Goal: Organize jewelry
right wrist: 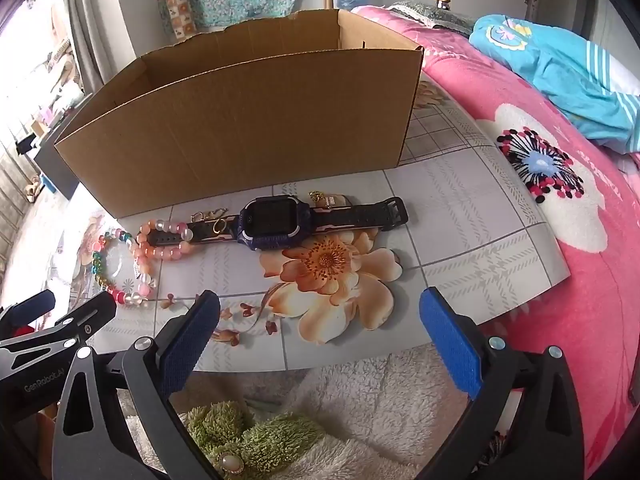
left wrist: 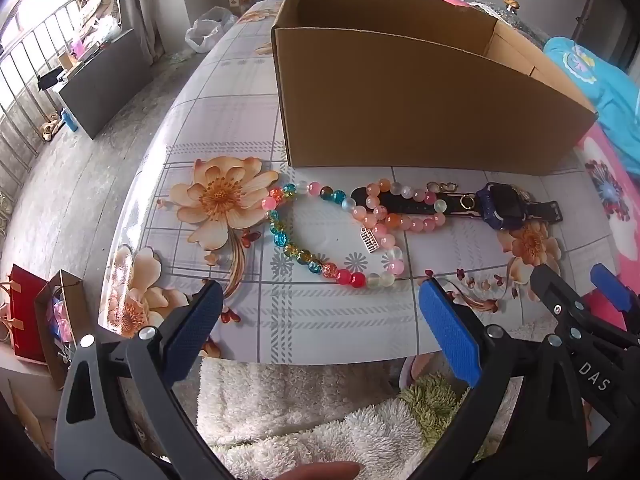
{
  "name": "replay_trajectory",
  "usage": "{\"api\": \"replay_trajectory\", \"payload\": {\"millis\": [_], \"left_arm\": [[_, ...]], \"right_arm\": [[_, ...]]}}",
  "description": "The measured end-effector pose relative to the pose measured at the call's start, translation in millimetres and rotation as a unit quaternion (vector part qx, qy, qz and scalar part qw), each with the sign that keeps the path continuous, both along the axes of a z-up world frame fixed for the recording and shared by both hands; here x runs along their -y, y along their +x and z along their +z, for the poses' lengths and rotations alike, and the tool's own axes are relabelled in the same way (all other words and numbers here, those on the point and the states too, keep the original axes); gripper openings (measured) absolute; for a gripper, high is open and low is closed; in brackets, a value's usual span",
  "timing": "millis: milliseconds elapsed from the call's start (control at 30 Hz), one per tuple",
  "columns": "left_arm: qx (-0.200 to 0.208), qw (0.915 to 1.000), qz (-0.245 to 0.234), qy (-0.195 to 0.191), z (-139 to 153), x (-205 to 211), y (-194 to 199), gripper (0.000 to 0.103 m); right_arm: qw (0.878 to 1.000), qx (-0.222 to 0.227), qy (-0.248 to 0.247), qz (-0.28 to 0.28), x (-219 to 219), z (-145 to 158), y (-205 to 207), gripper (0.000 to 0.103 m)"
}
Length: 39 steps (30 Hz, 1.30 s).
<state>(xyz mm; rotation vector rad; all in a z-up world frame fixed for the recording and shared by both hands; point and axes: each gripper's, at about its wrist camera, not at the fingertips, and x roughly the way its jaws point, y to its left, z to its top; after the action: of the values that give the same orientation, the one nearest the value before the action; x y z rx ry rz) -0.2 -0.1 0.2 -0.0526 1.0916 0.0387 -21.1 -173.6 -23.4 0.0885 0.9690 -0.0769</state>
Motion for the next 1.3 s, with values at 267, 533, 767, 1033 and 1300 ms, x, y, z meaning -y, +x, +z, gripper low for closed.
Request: {"api": "replay_trajectory", "payload": {"millis": [267,533,767,1033,1300], "left_arm": [[-0.002,1.0,0.004,0.008,-3.7,0.8,-0.9,0.095],[-0.002,1.0,0.004,0.007,-7.3,-2.8,1.7,0.095],[-0.002,0.9999,0.004,0.009,-7.8,-2.5,1.0,0.095],[-0.002,0.9999,0.005,0.011,-6.9,-2.5,1.0,0.095],[-0.002,0.9999,0.005,0.013,-7.1,-3.0,0.6,0.095]], "right_arm": [[1.0,0.0,-0.005,0.0,-3.3,-7.4,-2.0,0.097],[1.0,-0.005,0.001,0.006,-10.3,-8.7,-0.1,0.097],[1.0,-0.006,0.007,0.008,-4.8,-4.3,0.9,0.098],[1.0,-0.005,0.009,0.009,-4.3,-3.9,0.4,0.097],[1.0,-0.004,0.01,0.01,-3.5,-3.8,0.5,0.097]]}}
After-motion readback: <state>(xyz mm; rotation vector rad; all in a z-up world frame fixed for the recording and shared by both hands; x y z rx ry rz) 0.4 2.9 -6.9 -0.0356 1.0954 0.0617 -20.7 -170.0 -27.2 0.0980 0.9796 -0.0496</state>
